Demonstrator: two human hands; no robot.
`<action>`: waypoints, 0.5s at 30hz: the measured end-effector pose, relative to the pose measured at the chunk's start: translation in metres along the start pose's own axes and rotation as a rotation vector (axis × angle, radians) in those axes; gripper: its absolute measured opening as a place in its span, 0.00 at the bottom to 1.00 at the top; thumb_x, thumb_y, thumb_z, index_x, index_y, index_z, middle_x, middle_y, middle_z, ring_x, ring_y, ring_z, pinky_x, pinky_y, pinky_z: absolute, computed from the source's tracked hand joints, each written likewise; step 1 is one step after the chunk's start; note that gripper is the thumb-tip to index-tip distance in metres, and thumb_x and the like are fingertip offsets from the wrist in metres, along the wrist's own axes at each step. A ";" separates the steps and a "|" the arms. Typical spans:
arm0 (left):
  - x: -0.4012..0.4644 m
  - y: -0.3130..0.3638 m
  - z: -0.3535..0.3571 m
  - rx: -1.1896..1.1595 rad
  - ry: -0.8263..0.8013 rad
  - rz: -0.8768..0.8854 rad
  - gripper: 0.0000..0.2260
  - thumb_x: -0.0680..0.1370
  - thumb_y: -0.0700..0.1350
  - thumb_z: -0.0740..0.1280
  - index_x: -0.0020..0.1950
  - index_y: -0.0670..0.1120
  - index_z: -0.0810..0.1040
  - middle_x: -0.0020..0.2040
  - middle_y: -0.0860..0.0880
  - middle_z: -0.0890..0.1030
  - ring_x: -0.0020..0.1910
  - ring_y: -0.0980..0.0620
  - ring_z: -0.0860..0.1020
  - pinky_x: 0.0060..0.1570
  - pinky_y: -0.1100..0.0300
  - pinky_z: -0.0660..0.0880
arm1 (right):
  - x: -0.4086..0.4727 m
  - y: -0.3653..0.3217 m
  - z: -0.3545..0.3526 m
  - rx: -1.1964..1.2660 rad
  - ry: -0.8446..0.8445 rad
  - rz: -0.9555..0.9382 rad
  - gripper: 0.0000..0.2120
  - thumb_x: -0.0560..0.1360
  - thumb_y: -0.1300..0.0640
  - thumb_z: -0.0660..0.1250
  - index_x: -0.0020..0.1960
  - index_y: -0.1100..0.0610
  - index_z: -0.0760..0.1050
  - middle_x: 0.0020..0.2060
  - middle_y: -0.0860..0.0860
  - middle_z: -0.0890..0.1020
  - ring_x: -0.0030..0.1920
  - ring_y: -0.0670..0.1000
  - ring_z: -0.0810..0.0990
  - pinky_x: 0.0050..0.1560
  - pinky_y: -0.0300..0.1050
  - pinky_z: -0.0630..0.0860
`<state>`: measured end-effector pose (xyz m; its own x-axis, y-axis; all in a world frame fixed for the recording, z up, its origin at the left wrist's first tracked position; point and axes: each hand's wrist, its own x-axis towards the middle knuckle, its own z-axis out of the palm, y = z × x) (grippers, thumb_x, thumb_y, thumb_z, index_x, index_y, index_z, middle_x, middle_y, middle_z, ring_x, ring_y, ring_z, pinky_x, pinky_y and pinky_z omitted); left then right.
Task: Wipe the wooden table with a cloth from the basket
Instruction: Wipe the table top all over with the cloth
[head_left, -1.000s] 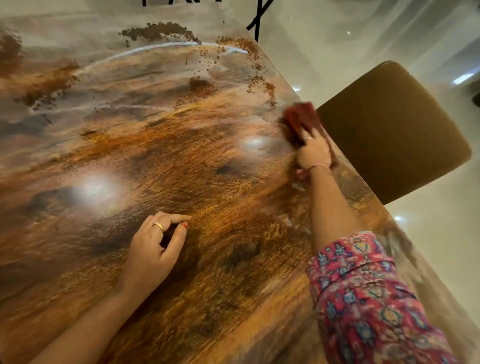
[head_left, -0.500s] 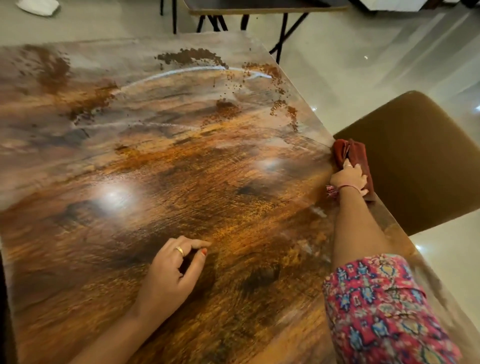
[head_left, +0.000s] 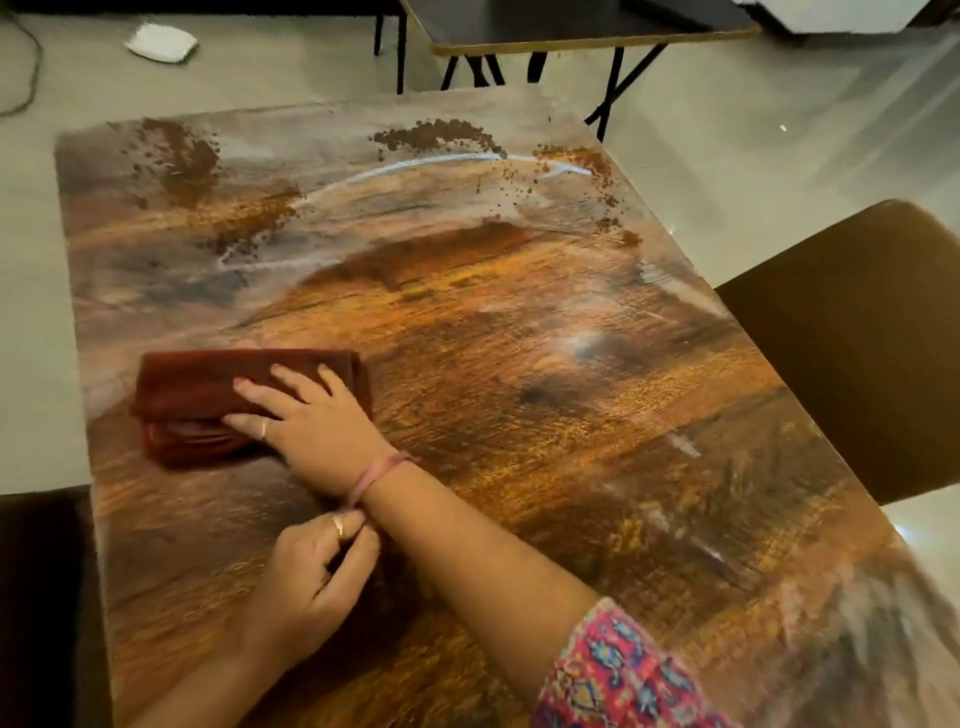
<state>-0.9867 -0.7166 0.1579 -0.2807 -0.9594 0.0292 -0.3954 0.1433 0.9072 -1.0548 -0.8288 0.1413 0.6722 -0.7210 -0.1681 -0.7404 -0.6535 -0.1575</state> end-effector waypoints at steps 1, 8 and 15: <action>-0.004 -0.001 -0.005 -0.006 -0.013 -0.001 0.12 0.76 0.54 0.57 0.37 0.52 0.75 0.30 0.55 0.77 0.27 0.59 0.75 0.29 0.66 0.68 | -0.003 0.003 -0.002 -0.010 0.014 -0.026 0.22 0.82 0.56 0.53 0.75 0.44 0.59 0.77 0.46 0.54 0.76 0.55 0.51 0.73 0.61 0.50; -0.014 0.000 -0.031 -0.015 0.038 0.008 0.15 0.78 0.56 0.56 0.40 0.51 0.78 0.30 0.55 0.79 0.26 0.56 0.77 0.27 0.60 0.72 | -0.058 0.194 -0.022 0.050 0.211 0.741 0.26 0.76 0.63 0.55 0.72 0.45 0.64 0.75 0.51 0.62 0.72 0.59 0.61 0.70 0.61 0.61; -0.029 0.003 -0.052 -0.098 0.106 -0.041 0.16 0.77 0.56 0.56 0.40 0.51 0.80 0.30 0.53 0.80 0.28 0.53 0.77 0.28 0.57 0.72 | -0.125 0.197 -0.026 0.350 0.209 1.520 0.25 0.81 0.57 0.52 0.76 0.45 0.53 0.77 0.48 0.49 0.76 0.58 0.46 0.72 0.64 0.46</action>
<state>-0.9345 -0.7008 0.1819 -0.1696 -0.9850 0.0310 -0.3162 0.0842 0.9449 -1.2842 -0.8735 0.1567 -0.7052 -0.6654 -0.2449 -0.6390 0.7461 -0.1871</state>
